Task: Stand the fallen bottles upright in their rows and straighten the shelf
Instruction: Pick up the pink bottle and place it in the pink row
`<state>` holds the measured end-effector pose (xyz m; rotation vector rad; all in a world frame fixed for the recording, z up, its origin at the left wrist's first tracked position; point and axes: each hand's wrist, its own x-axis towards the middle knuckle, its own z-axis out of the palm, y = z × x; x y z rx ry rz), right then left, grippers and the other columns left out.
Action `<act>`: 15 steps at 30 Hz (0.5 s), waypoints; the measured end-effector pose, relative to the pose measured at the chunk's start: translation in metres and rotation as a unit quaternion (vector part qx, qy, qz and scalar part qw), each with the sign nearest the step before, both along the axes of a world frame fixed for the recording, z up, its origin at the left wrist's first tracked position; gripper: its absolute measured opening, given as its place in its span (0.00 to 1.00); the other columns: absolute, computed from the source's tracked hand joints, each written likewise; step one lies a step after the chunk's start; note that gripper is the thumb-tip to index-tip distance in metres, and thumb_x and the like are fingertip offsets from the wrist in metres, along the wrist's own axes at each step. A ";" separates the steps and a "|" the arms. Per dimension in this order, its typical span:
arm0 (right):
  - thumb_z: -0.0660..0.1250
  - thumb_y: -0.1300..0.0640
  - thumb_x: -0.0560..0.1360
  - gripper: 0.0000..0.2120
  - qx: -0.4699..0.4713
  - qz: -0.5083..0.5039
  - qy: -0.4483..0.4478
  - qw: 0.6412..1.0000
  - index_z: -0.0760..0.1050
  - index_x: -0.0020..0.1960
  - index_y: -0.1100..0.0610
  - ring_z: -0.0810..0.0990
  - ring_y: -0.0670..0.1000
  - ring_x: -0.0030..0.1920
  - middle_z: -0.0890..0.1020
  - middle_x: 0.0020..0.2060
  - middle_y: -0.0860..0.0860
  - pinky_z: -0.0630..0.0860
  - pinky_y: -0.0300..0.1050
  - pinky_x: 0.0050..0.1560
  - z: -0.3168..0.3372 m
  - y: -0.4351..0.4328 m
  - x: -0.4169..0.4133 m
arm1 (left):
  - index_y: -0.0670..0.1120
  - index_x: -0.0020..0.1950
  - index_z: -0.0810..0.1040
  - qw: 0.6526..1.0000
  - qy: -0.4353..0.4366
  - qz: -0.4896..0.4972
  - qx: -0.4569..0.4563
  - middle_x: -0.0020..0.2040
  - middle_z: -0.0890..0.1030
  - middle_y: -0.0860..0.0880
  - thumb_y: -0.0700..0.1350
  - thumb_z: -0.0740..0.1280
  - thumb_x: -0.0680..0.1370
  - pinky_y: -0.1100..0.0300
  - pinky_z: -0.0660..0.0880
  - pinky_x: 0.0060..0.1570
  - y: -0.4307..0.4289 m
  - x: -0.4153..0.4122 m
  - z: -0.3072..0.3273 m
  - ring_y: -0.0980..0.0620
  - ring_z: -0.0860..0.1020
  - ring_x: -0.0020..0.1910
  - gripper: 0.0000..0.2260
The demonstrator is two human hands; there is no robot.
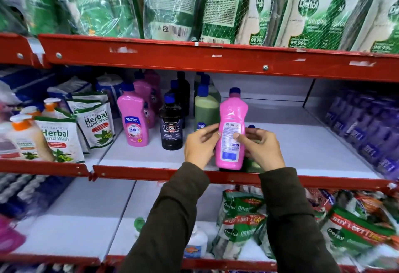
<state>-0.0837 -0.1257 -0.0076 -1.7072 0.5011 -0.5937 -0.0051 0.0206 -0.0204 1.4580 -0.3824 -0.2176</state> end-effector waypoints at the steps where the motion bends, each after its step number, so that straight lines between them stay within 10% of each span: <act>1: 0.79 0.51 0.67 0.20 -0.003 0.013 -0.020 1.000 0.80 0.56 0.58 0.87 0.56 0.49 0.86 0.52 0.56 0.83 0.60 0.53 0.001 0.011 0.002 | 0.52 0.57 0.83 1.000 -0.009 0.003 -0.012 0.51 0.86 0.48 0.43 0.70 0.78 0.50 0.85 0.47 0.011 0.001 0.002 0.49 0.86 0.50 0.10; 15: 0.78 0.61 0.68 0.21 -0.034 0.080 -0.114 0.990 0.77 0.59 0.60 0.84 0.49 0.50 0.84 0.53 0.54 0.83 0.40 0.49 -0.012 0.189 0.093 | 0.51 0.58 0.80 0.990 -0.083 0.102 -0.042 0.49 0.86 0.59 0.37 0.68 0.78 0.65 0.82 0.42 0.191 0.071 -0.008 0.59 0.85 0.51 0.12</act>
